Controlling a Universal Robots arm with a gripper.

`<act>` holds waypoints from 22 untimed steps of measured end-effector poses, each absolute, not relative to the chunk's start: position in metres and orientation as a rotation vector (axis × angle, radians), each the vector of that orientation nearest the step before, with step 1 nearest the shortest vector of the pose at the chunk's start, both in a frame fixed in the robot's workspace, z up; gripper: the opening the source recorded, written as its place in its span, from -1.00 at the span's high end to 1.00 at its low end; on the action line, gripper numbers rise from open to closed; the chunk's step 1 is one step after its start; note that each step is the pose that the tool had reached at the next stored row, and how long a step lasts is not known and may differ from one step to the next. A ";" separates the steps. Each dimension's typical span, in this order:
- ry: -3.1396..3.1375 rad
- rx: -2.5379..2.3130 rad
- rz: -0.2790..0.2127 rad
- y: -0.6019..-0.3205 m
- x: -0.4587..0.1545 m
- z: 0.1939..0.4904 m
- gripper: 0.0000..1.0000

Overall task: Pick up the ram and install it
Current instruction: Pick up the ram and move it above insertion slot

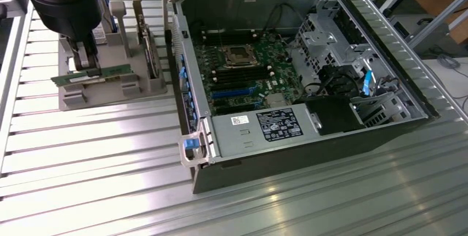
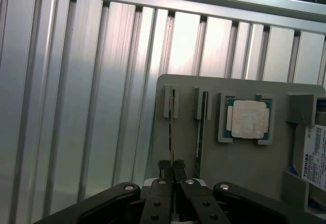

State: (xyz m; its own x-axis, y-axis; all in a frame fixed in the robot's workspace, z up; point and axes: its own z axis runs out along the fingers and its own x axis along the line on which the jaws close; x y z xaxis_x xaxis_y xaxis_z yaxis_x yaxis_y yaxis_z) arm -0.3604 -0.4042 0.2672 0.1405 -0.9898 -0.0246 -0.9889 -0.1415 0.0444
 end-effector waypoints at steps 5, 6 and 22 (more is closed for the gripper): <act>-2.047 2.359 -0.074 -0.404 -0.360 0.269 0.74; -2.047 2.359 -0.074 -0.404 -0.360 0.270 0.74; -2.047 2.359 -0.074 -0.404 -0.360 0.279 0.74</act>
